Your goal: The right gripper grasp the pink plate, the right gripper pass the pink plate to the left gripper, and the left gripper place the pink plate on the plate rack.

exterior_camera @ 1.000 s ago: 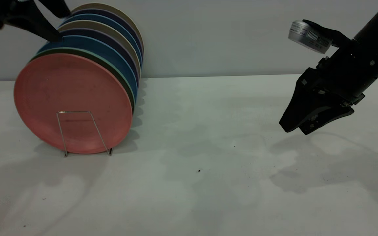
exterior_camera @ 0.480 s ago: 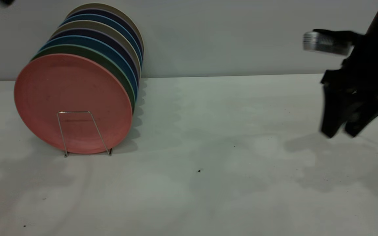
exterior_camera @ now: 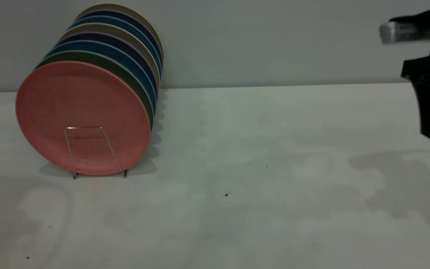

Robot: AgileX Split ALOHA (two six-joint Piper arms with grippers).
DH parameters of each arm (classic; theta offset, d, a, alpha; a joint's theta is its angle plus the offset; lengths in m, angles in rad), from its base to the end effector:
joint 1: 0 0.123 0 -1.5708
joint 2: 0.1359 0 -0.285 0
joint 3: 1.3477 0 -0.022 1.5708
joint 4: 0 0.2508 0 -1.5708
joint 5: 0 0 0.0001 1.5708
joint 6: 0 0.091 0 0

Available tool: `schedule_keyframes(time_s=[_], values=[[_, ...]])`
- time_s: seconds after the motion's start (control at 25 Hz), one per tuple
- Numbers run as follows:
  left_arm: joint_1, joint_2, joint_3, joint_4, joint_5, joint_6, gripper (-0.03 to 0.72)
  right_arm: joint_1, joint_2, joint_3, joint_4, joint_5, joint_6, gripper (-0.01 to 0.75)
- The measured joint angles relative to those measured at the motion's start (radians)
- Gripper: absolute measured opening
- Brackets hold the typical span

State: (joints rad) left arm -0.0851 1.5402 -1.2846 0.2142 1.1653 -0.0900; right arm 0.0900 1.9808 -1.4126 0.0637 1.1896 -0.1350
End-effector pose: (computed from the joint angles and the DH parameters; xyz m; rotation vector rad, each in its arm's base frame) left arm 0.3029 -0.0080 0.2995 0.0811 2.8752 0.2675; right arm 0.3694 0.0387 0.1797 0.3012 -3.0268 -0.0915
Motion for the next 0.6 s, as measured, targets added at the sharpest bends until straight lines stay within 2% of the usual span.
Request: schedule_keyframes(time_s=[0.2, 0.36, 0.6], values=[[0.0, -0.213, 0.196, -0.045, -0.011, 0.002, 0.405, 0.0, -0.213, 0.162, -0.029, 0.006, 0.002, 0.523], [0.0, -0.467, 0.356, -0.122, -0.067, 0.017, 0.405, 0.0, -0.441, 0.287, -0.031, 0.014, 0.003, 0.523], [0.0, -0.802, 0.493, -0.134, -0.03, 0.018, 0.404, 0.0, -0.797, 0.409, 0.003, 0.03, 0.002, 0.523]])
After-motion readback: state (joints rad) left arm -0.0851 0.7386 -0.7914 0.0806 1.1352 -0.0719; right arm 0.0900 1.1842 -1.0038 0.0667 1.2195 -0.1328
